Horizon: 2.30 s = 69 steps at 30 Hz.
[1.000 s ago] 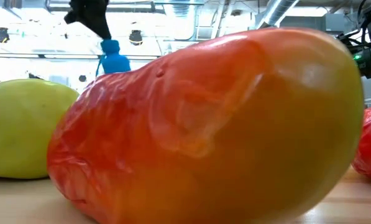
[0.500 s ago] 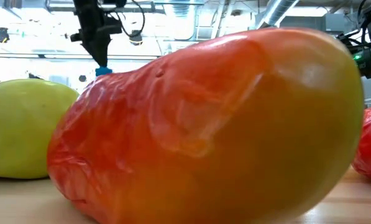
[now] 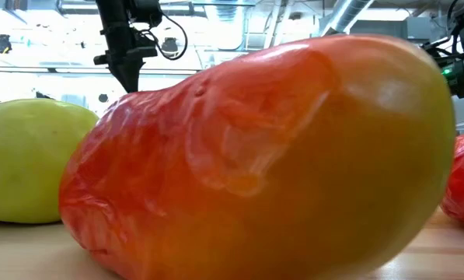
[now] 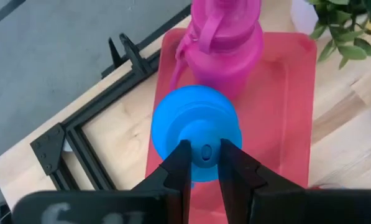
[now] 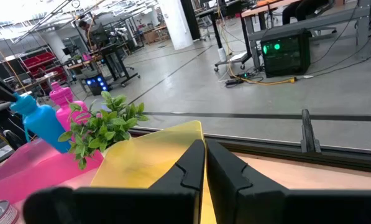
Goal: Pick & Place Food Item
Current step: Put the blue water bottle into the pink bin, then put the yellow water bottle into the pink bin
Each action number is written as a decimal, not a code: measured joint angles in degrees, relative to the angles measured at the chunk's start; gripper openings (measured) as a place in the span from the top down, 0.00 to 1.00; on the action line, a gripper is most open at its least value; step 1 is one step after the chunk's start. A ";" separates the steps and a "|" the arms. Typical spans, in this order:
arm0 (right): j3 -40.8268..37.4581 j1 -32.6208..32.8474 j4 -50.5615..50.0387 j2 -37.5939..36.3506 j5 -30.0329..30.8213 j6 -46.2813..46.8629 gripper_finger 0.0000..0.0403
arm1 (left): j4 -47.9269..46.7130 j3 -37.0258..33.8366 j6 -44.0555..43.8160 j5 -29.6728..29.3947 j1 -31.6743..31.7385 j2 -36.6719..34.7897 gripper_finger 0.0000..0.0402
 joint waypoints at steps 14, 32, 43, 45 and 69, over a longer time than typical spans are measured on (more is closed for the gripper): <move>-0.02 -0.02 0.00 0.02 -0.02 0.00 0.97 | 4.86 -3.29 -0.03 -0.06 1.51 -2.32 0.84; 0.00 -0.02 0.00 0.00 -0.04 1.67 0.97 | 7.80 -3.20 2.30 -0.51 1.53 -4.00 0.51; 0.00 0.00 0.00 0.00 -0.04 1.62 0.97 | -1.22 0.23 6.95 26.48 -6.56 -19.68 0.46; 0.00 0.00 0.00 0.00 -0.04 1.62 0.97 | -5.09 0.23 4.64 34.11 -12.17 -23.36 0.47; -0.01 0.02 -0.04 0.00 -0.04 2.51 0.97 | 11.30 1.87 -32.52 25.40 -79.70 -12.13 0.96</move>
